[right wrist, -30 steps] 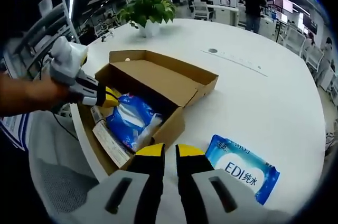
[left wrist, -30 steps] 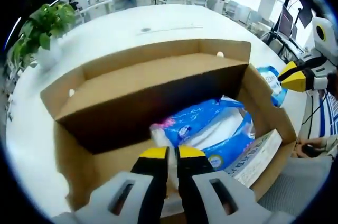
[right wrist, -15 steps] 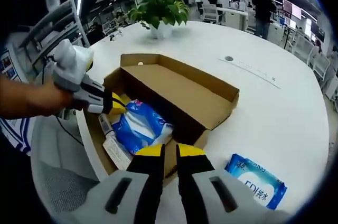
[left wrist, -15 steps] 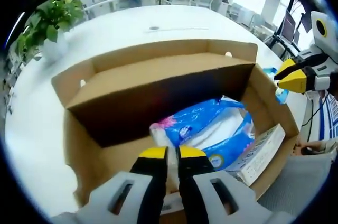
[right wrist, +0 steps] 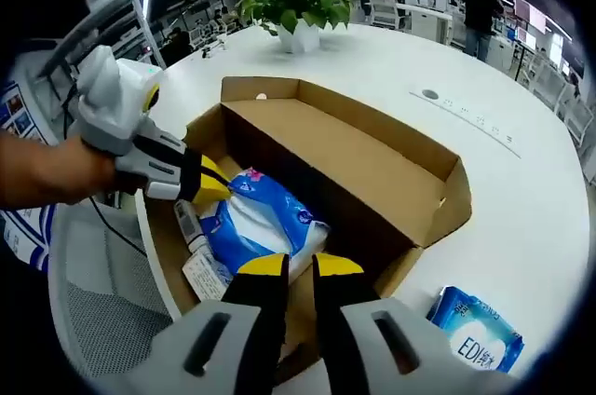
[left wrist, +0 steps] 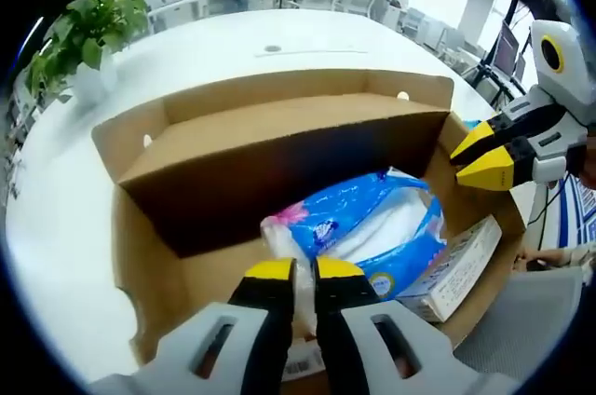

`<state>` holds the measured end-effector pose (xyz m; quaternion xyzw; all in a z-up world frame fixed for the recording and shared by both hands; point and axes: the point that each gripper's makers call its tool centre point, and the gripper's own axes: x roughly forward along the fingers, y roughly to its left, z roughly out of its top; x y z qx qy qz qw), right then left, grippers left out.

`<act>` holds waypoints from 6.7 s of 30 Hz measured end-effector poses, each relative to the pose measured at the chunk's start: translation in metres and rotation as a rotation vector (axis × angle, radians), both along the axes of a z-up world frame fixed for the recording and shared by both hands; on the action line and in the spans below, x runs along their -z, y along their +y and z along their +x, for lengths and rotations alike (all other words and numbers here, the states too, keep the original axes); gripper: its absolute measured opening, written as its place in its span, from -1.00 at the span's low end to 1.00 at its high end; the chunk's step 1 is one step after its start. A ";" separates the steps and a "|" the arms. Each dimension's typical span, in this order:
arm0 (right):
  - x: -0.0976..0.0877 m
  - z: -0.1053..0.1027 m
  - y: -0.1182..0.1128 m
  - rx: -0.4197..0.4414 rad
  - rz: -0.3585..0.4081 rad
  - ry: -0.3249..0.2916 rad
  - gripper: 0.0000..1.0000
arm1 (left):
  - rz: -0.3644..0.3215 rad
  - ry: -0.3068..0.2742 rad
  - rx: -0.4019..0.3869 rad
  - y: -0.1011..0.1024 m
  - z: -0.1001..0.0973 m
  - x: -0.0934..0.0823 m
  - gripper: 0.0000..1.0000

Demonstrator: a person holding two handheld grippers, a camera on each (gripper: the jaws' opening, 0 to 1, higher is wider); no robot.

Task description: Operate the shoe box by opening the lid, removing the specified soft item, and placing it in the target area until the item is outside and the box remains undamaged.

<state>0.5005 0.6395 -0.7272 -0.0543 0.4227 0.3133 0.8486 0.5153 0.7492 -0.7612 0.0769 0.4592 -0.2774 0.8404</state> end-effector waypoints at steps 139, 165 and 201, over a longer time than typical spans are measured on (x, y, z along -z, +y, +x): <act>-0.065 -0.038 -0.174 0.297 0.027 -0.022 -1.00 | -0.185 -0.096 0.275 -0.178 -0.037 -0.117 -1.00; -0.049 -0.058 -0.252 0.388 0.014 0.006 -1.00 | -0.181 -0.056 0.388 -0.258 -0.051 -0.099 -1.00; -0.026 -0.079 -0.349 0.494 0.000 0.036 -1.00 | -0.172 -0.009 0.520 -0.355 -0.071 -0.076 -1.00</act>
